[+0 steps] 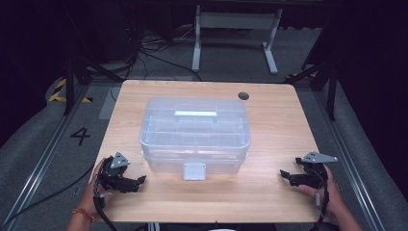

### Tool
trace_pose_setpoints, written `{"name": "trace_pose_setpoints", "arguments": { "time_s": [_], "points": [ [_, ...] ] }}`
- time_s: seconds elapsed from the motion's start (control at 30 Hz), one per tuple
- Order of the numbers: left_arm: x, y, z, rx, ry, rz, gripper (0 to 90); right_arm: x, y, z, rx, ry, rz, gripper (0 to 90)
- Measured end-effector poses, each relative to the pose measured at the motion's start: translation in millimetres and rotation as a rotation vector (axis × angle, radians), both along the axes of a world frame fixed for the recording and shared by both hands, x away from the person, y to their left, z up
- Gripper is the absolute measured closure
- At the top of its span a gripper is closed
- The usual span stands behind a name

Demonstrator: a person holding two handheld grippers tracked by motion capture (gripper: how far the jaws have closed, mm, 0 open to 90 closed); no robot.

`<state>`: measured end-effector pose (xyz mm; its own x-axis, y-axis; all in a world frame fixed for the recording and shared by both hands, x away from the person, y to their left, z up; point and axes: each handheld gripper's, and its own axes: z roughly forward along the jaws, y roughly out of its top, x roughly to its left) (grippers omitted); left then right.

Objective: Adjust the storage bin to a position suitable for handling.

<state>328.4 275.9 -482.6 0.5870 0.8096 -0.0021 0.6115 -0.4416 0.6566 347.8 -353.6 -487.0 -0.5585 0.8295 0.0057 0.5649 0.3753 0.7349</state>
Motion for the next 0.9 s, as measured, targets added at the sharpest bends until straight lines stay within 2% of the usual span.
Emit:
{"name": "trace_pose_setpoints", "arguments": {
  "time_s": [0.1,0.5,0.77,0.9],
  "points": [
    [-1.7,-0.3,0.1,0.003,-0.002,0.013,0.4,0.1,-0.9,0.0,-0.002,0.0,0.007,13.4],
    [-1.7,2.1,0.3,0.003,0.006,-0.025,0.4,0.2,-2.0,0.2,0.0,0.001,0.015,13.8],
    [1.1,4.0,0.1,0.002,0.002,-0.03,0.6,1.5,-2.6,0.5,-0.003,0.004,0.022,13.9],
    [1.0,4.2,0.1,0.002,0.002,-0.029,0.6,-0.1,-2.9,1.4,-0.007,-0.002,0.022,17.2]
  ]
}}
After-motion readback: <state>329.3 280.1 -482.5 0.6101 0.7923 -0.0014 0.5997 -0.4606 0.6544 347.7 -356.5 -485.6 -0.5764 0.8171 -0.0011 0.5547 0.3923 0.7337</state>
